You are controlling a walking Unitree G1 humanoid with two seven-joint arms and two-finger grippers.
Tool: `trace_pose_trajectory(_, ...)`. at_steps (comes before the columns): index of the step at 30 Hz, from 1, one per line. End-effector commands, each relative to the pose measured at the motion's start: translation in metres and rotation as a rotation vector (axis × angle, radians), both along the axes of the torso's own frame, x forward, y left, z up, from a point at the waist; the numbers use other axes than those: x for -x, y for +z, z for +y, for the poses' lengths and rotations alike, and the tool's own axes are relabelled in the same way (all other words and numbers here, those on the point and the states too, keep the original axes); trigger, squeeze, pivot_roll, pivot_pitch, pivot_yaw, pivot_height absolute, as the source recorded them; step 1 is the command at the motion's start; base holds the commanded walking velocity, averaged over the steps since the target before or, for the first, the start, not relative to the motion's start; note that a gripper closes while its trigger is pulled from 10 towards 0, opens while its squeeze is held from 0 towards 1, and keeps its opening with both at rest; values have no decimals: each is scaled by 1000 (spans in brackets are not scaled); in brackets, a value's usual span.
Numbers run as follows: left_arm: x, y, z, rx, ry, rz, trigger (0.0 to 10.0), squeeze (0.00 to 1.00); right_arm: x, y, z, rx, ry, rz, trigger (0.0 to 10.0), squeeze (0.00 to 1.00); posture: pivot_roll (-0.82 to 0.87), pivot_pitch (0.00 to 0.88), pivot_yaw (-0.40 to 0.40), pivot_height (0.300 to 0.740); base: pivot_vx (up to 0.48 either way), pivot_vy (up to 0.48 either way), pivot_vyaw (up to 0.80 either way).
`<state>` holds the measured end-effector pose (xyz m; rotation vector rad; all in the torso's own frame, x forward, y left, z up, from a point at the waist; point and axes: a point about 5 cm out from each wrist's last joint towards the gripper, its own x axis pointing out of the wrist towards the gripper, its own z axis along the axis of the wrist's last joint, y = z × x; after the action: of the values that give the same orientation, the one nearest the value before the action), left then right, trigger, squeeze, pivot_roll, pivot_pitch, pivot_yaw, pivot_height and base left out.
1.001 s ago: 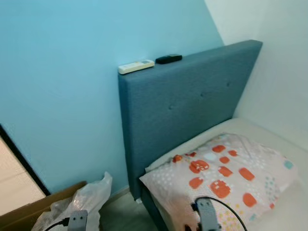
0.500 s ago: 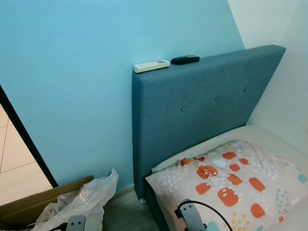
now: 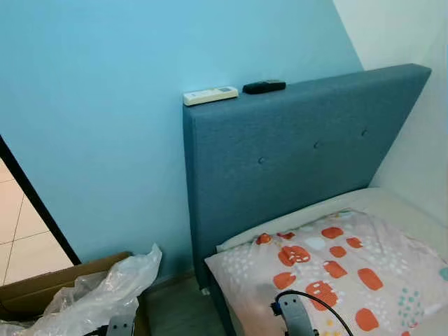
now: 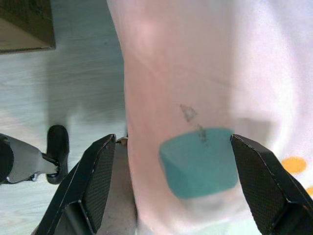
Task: Clean up the room
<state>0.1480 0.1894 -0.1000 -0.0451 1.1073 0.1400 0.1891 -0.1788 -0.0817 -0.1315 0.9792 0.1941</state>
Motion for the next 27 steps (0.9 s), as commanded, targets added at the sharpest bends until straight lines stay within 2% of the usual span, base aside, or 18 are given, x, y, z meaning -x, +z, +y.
trace_pose_trajectory(1,3,-1,2,-9,-13,19,10000,0,3,-1,-2,-13,-29,6,10000,0,-55,0,-24,724,0,0,0)
trace_pose_trajectory(3,3,-1,1,-10,-17,20,10000,0,2,0,-3,-29,-22,-8,10000,0,-57,0,-23,724,0,0,0)
trace_pose_trajectory(12,2,-1,0,-9,-26,19,10000,0,8,-2,-14,16,-38,18,10000,0,-60,0,-23,724,0,0,800)
trace_pose_trajectory(19,1,-1,-2,4,-39,16,10000,0,9,1,-34,44,-168,-5,10000,0,-72,0,-18,724,0,0,800)
trace_pose_trajectory(25,0,0,-4,14,-53,14,10000,0,4,6,-55,111,-309,-22,10000,0,-86,0,-11,724,0,0,0)
trace_pose_trajectory(27,0,0,-4,14,-53,14,10000,0,4,6,-55,111,-309,-22,10000,0,-86,0,-11,724,0,0,0)
